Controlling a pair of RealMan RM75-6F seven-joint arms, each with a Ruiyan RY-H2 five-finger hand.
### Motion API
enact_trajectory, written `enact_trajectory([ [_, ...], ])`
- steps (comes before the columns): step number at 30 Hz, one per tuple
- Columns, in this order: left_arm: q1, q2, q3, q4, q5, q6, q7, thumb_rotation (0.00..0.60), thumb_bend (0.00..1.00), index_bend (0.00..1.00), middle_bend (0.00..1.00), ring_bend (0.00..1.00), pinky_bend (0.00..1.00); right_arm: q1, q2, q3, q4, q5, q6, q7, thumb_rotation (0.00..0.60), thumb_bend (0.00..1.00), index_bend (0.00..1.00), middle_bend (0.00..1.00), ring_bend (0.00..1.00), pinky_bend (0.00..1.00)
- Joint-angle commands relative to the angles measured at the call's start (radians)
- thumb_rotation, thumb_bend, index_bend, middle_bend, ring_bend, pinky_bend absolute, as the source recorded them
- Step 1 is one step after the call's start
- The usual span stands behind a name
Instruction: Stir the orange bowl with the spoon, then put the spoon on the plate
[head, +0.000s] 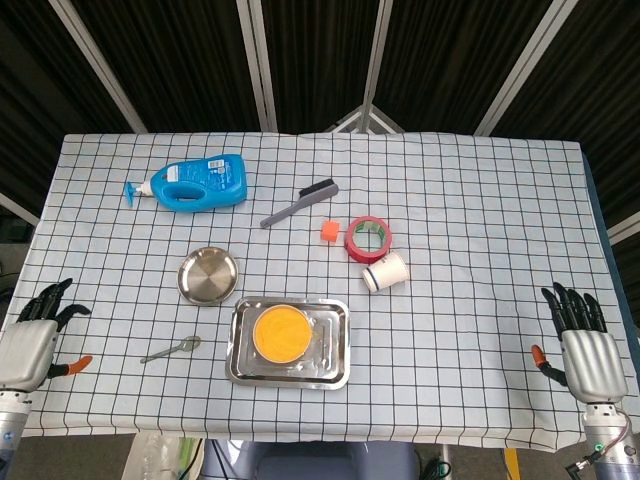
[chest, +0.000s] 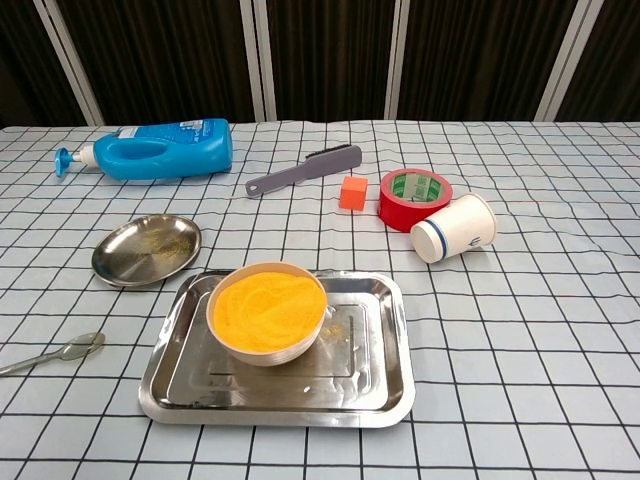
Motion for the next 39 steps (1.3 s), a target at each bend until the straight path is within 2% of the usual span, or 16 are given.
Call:
enact_trajectory([
  [1,-0.016,-0.012,0.0,-0.043,-0.055,-0.042,0.039,0.6,0.25,0.44,0.01,0.01,0.11,-0.001,0.0,-0.001,0.0,-0.003,0.003,0.0,0.6,0.39,0.0,0.0,0.0,0.0],
  [5,-0.035,-0.036,-0.006,-0.078,-0.131,-0.073,0.114,0.6,0.28,0.47,0.02,0.01,0.11,-0.003,0.0,-0.002,0.0,-0.004,0.005,0.003,0.6,0.39,0.0,0.0,0.0,0.0],
  [12,-0.062,-0.106,-0.013,-0.073,-0.219,-0.081,0.238,0.6,0.35,0.48,0.02,0.01,0.11,-0.004,0.001,-0.004,-0.003,-0.003,0.002,0.004,0.6,0.39,0.0,0.0,0.0,0.0],
  [22,-0.118,-0.22,-0.035,-0.047,-0.394,-0.088,0.407,0.6,0.35,0.47,0.02,0.01,0.11,-0.003,-0.002,-0.012,-0.006,-0.017,0.003,-0.001,0.6,0.39,0.0,0.0,0.0,0.0],
  [30,-0.145,-0.319,-0.035,-0.016,-0.459,-0.05,0.5,0.6,0.38,0.49,0.03,0.01,0.11,-0.005,0.004,-0.008,-0.005,-0.009,0.003,0.021,0.6,0.39,0.0,0.0,0.0,0.0],
  [39,-0.161,-0.383,-0.024,-0.006,-0.504,-0.031,0.548,0.6,0.42,0.5,0.03,0.01,0.11,-0.005,0.006,-0.007,-0.005,-0.013,0.005,0.033,0.6,0.39,0.0,0.0,0.0,0.0],
])
